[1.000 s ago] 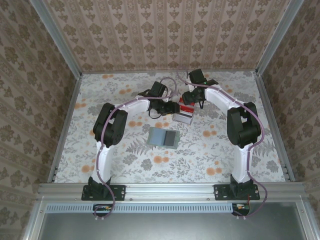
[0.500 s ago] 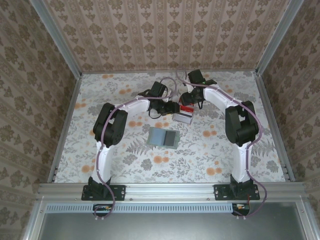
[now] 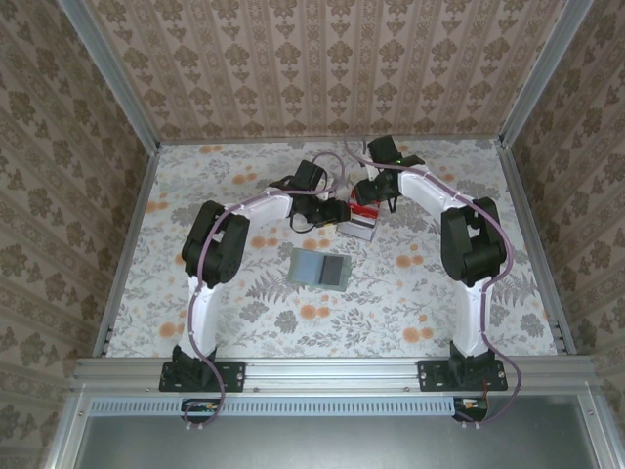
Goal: Put the credit cards into the card holder
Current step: Pick up the credit card from the storage box.
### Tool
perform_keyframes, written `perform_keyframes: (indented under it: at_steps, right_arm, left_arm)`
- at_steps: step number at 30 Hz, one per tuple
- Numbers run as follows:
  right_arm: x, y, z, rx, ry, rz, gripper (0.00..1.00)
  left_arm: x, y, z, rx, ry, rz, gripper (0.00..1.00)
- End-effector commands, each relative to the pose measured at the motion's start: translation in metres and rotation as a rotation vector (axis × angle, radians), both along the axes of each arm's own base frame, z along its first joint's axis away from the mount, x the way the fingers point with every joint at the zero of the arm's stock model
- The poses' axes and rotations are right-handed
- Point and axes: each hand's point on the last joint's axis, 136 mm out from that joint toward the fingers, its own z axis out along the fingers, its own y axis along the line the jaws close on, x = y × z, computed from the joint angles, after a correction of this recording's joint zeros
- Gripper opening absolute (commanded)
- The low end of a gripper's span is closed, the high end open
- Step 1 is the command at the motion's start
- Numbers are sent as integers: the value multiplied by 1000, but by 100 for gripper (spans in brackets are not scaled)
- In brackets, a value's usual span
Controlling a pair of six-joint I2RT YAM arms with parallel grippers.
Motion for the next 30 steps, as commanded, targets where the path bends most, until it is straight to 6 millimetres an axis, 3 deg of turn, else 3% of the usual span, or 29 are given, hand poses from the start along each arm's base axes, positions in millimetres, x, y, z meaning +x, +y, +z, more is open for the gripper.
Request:
perform_keyframes:
  at_steps: [1,18,30]
  right_arm:
    - [7,-10,24,2,-65,-44,63]
    - [11,-8,33,18,-103,-36,50]
    - [7,-7,32,19,-88,-24,31]
  left_arm:
    - [-2,2,-14,6,36,7,49]
    - [-2,2,-11,6,32,9,49]
    - [-2,1,-8,3,31,6,49]
